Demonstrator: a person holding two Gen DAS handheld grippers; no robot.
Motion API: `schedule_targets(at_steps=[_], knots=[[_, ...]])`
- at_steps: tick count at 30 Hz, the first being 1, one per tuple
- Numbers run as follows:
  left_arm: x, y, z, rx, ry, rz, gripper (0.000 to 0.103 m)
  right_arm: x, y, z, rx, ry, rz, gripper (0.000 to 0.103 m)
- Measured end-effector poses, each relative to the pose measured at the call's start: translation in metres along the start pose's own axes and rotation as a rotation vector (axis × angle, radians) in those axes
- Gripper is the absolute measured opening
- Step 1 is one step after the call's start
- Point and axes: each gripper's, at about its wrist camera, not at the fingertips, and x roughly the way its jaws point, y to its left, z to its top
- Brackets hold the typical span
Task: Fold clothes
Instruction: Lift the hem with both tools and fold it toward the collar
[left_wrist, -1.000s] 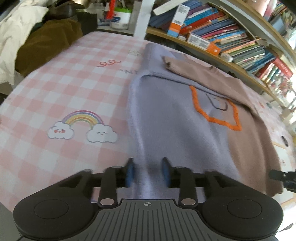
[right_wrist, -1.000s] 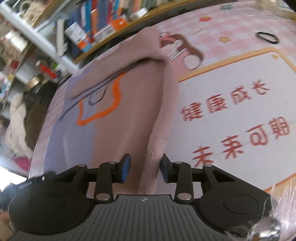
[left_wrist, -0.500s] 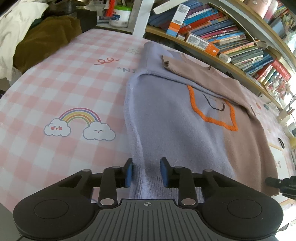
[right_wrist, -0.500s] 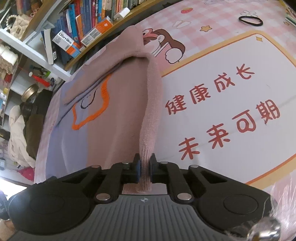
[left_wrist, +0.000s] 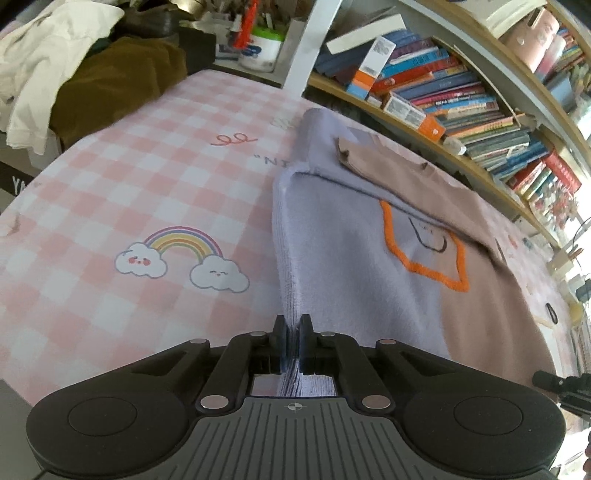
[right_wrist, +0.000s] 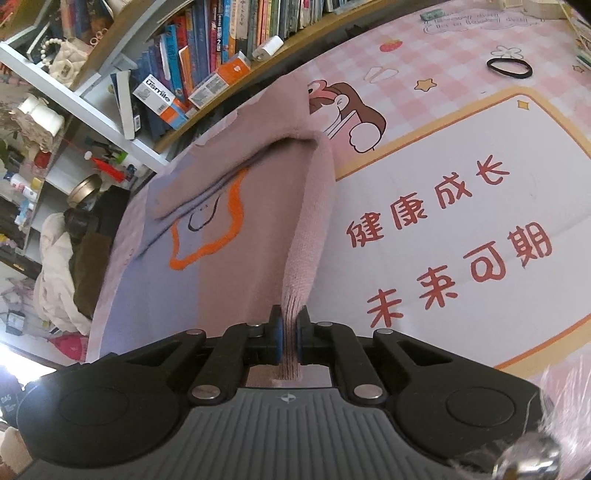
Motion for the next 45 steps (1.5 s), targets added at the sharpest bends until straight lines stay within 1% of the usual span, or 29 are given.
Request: schedule_targets(at_steps=[7, 13, 18, 24, 26, 30, 34, 36, 41, 45], knots=[[-0.018, 0.003, -0.011, -0.036, -0.018, -0.001, 0.004, -0.011, -0.002, -0.011, -0.018, 0.019, 0.023, 0.006], [-0.029, 0.009, -0.028, -0.072, -0.010, 0.031, 0.004, -0.018, -0.009, -0.027, -0.020, 0.063, 0.038, 0.006], [-0.038, 0.013, -0.041, -0.089, -0.004, 0.044, 0.004, -0.026, -0.014, -0.037, -0.023, 0.088, 0.050, 0.006], [-0.038, 0.014, -0.051, -0.123, 0.028, 0.041, 0.004, -0.028, -0.021, -0.044, -0.007, 0.121, 0.042, 0.006], [-0.036, 0.014, -0.053, -0.136, 0.040, 0.038, 0.004, -0.030, -0.023, -0.043, 0.001, 0.113, 0.055, 0.006], [-0.040, 0.017, -0.042, -0.209, 0.014, -0.019, 0.004, -0.037, -0.026, -0.035, 0.046, 0.081, 0.110, 0.006], [-0.045, 0.028, -0.024, -0.342, -0.040, -0.120, 0.004, -0.043, -0.021, -0.016, 0.089, 0.041, 0.168, 0.006], [-0.048, 0.027, -0.013, -0.355, -0.066, -0.146, 0.004, -0.043, -0.017, -0.005, 0.111, 0.019, 0.196, 0.006], [-0.047, 0.018, 0.027, -0.286, -0.138, -0.174, 0.004, -0.043, -0.004, 0.032, 0.148, -0.060, 0.241, 0.006], [-0.032, 0.016, 0.065, -0.273, -0.182, -0.226, 0.005, -0.040, 0.010, 0.067, 0.137, -0.120, 0.255, 0.006]])
